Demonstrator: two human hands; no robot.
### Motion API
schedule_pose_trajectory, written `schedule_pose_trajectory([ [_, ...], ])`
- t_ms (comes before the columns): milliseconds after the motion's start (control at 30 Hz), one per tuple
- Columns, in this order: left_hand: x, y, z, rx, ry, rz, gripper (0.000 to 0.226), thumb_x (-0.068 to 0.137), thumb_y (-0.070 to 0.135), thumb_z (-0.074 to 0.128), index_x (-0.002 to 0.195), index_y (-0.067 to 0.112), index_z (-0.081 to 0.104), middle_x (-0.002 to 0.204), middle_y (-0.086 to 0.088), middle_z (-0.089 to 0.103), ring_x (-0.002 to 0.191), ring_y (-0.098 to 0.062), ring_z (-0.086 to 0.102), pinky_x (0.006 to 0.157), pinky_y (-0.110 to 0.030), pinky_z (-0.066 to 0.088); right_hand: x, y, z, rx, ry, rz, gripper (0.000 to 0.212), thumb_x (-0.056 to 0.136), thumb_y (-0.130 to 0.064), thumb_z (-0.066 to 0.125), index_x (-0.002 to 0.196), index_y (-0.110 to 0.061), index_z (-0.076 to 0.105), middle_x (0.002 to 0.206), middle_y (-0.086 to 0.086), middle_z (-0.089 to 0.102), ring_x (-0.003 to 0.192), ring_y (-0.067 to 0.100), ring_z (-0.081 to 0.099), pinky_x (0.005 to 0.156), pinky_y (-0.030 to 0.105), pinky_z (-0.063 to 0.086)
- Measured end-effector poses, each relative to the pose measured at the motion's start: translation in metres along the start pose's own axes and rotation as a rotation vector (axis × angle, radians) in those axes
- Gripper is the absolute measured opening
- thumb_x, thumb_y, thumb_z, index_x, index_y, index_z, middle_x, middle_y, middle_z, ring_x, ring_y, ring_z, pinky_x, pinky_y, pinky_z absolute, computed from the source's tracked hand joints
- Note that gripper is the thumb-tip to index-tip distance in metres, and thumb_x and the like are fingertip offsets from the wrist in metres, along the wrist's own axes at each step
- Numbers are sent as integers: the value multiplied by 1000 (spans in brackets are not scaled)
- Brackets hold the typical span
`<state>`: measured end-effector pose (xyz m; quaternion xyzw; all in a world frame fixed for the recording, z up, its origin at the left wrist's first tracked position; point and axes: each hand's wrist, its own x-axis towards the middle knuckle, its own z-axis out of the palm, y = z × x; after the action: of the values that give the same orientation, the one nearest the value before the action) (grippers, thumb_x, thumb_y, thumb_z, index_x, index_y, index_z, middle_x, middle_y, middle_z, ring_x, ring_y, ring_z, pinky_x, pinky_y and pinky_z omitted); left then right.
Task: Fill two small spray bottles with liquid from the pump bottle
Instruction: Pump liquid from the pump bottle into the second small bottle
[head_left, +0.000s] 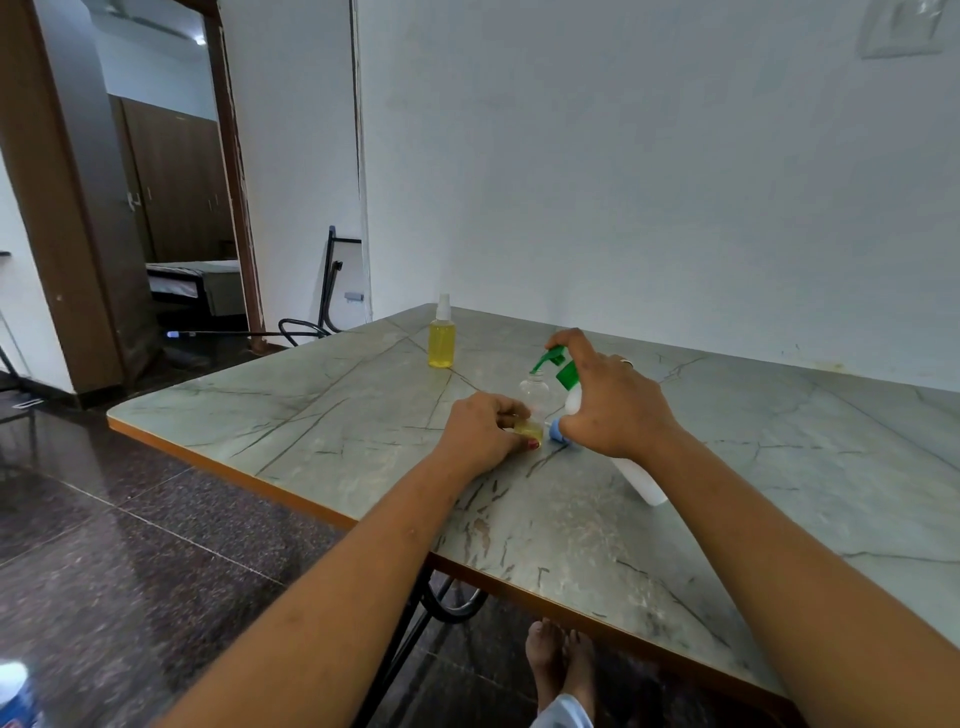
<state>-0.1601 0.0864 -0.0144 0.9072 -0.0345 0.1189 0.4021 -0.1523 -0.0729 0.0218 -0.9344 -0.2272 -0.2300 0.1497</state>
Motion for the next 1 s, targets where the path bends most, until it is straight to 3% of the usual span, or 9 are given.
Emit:
schedule_pose_trajectory([
  [467,0,0,2,-10,18,3,48,77,22,75,122,15,61,122,-3,63,108,-11,59,88,-15,40,-5,7,3,-107,42,-20,84,72,-42,72,136,-43,17,115,-2,58,97,22,53,71,34,49],
  [633,-1,-1,2,-5,33,10,49,76,23,76,122,16,61,122,-3,63,108,-11,60,87,-14,39,-7,6,2,-145,59,-31,84,73,-43,71,137,-42,17,119,-2,58,101,24,54,72,35,49],
  [800,-1,-1,2,3,33,14,50,76,23,76,122,16,61,122,-1,64,107,-9,60,86,-13,38,-4,3,2,-143,69,-26,78,69,-37,72,129,-39,23,112,-2,59,91,20,49,65,30,45],
  [1000,-1,-1,2,18,36,18,48,76,24,76,121,16,61,119,-1,64,98,-5,57,85,-13,39,-3,3,5,-155,67,-43,82,71,-36,72,134,-39,19,118,-1,58,99,24,53,71,35,49],
])
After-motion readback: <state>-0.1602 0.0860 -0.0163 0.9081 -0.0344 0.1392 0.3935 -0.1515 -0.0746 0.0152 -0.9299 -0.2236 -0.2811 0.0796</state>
